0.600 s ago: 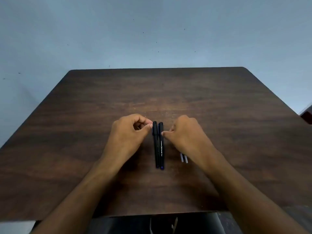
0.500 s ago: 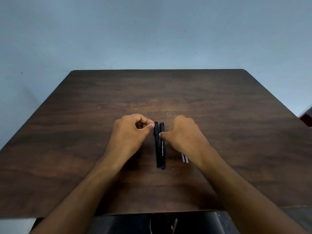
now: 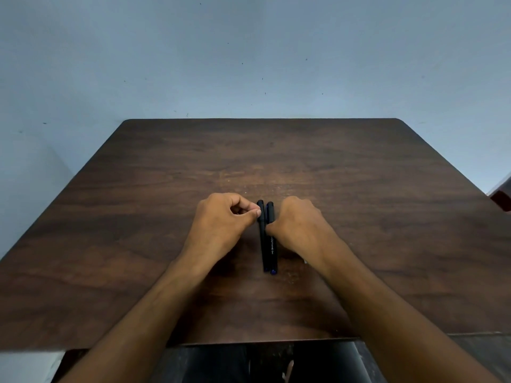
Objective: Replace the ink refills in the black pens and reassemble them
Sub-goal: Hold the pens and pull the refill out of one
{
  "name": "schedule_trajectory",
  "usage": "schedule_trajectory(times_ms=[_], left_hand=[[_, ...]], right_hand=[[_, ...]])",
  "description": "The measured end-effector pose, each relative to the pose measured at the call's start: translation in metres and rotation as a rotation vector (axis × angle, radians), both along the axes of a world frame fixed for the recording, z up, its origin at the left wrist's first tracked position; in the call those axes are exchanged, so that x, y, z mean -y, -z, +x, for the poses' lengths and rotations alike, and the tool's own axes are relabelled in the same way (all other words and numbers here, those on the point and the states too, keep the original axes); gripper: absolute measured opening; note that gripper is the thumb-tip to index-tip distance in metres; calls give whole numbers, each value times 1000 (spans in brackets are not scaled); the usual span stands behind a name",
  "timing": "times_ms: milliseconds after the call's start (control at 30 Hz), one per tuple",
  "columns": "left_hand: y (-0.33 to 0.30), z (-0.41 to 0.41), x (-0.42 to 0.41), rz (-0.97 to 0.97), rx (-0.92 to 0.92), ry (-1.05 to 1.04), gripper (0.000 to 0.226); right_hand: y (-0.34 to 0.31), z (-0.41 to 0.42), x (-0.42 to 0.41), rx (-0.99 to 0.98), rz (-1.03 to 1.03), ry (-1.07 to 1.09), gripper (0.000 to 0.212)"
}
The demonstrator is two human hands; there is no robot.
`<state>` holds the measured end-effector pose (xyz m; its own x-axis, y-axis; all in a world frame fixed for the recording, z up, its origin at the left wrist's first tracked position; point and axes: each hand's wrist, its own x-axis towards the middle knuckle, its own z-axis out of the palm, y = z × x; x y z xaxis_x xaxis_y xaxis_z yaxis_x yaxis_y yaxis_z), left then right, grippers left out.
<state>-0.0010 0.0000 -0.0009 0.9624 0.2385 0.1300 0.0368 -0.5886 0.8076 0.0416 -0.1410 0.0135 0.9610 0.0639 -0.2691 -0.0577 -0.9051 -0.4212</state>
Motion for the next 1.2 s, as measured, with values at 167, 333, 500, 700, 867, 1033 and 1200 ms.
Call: schedule_trajectory(times_ms=[167,333,500,700,867,1033,1200], left_hand=[[0,0,2,-11,-2,1,5],[2,1,6,-21,1,-1,6],[3,2,10,-82,20,4,6],[-2,2,21,-419,-56,-31,25],[-13,5,33,-691,-130,50,28],[-15,7,38,-710,-102,30,24],[-16,9,40,-670,-77,5,21]], right_hand=[[-5,-1,-1,-17,8,7,35],[-7,0,-4,-47,6,16,34],[-8,-5,1,-11,41,23,36],[-23,-22,30,126,270,13,43],[-32,-35,37,162,319,-84,31],[-21,-36,46,112,604,-6,24],[-7,-33,41,76,803,67,22]])
